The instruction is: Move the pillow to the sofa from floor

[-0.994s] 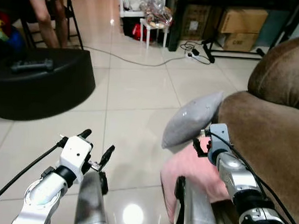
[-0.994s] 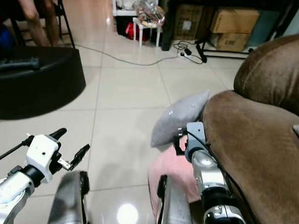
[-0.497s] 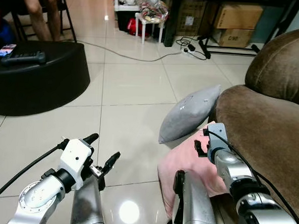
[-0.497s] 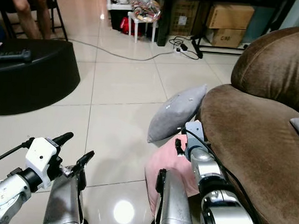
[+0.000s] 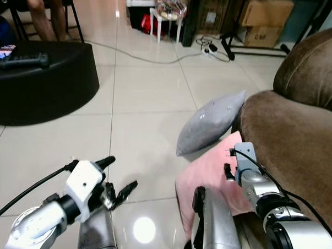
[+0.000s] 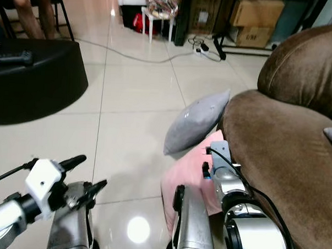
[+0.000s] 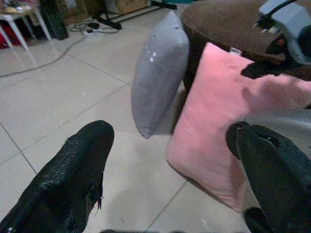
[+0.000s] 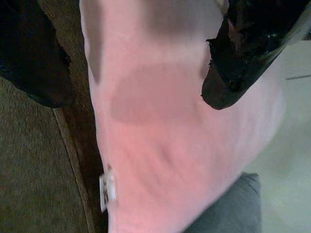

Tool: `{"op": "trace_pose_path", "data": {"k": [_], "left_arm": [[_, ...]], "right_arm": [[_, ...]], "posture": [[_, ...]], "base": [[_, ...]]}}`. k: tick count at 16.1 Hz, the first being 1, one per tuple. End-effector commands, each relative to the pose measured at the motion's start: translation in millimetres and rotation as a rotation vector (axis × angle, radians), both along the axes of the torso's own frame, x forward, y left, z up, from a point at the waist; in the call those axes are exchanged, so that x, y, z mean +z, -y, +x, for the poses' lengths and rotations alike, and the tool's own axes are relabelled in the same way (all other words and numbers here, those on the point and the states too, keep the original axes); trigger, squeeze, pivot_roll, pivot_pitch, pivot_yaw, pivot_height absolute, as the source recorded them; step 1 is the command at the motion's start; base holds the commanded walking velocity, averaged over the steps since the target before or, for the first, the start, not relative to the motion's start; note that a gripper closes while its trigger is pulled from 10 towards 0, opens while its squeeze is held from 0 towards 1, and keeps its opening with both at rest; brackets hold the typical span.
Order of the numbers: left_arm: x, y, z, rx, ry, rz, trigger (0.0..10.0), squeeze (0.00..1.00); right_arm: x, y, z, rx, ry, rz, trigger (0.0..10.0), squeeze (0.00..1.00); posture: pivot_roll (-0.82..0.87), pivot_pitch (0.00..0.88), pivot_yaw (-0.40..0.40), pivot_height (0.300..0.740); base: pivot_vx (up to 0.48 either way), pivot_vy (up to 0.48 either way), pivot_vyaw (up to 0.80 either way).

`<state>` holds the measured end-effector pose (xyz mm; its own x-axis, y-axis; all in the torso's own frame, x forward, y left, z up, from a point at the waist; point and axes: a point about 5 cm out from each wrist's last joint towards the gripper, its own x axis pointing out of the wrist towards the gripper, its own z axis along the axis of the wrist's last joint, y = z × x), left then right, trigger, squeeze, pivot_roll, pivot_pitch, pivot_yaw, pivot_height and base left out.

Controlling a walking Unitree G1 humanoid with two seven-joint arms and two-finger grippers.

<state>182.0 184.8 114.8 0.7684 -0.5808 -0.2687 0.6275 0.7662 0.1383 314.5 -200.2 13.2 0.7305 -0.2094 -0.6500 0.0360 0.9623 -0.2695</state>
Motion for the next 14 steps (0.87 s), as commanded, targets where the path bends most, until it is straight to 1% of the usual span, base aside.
{"op": "trace_pose_path", "data": {"k": [1, 4, 6, 8, 9, 10, 11, 14], "left_arm": [[6.3, 0.9, -5.0, -0.018, -0.004, -0.003, 10.0, 0.64], [16.7, 1.5, -17.8, -0.034, -0.017, -0.003, 10.0, 0.64], [21.7, 1.3, -23.8, -0.033, -0.024, -0.004, 10.0, 0.64], [30.7, 1.0, -37.9, -0.03, -0.043, 0.003, 10.0, 0.64], [32.9, 0.2, -43.0, -0.027, -0.054, 0.003, 10.0, 0.64], [34.6, 0.3, -46.8, -0.023, -0.063, 0.002, 10.0, 0.64], [35.9, 0.5, -50.3, -0.024, -0.074, 0.003, 10.0, 0.64], [37.2, 2.9, -54.6, -0.028, -0.091, 0.002, 10.0, 0.64]], "right_arm": [[2.2, 5.5, 1.2, -0.017, 0.0, -0.019, 10.0, 0.0], [-1.9, 5.6, -2.4, -0.02, -0.009, -0.03, 10.0, 0.0], [-3.2, 4.7, -3.5, -0.025, -0.008, -0.026, 10.0, 0.0], [-9.6, -1.6, -8.3, -0.02, -0.019, -0.006, 10.0, 0.0], [-13.4, -5.3, -11.2, -0.017, -0.027, 0.015, 8.0, 0.0], [-16.0, -7.9, -13.4, -0.018, -0.032, 0.029, 3.7, 0.0], [-17.8, -9.6, -14.9, -0.014, -0.034, 0.038, 0.0, 0.0], [-19.8, -9.9, -16.8, 0.0, -0.036, 0.04, 0.0, 0.0]], "posture": [[0.07, 0.122, -0.059, 0.454], [0.1, 0.169, -0.063, 0.454], [0.11, 0.18, -0.058, 0.454], [0.13, 0.198, -0.046, 0.454], [0.13, 0.203, -0.044, 0.454], [0.13, 0.206, -0.04, 0.454], [0.13, 0.211, -0.037, 0.454], [0.13, 0.219, -0.036, 0.454]], "base": [[0.0, 0.0, 0.0], [0.0, 0.0, 0.0], [0.0, 0.0, 0.0], [0.0, 0.0, 0.0], [0.0, 0.0, 0.0], [0.0, 0.0, 0.0], [0.0, 0.0, 0.0], [0.0, 0.0, 0.0]]}}
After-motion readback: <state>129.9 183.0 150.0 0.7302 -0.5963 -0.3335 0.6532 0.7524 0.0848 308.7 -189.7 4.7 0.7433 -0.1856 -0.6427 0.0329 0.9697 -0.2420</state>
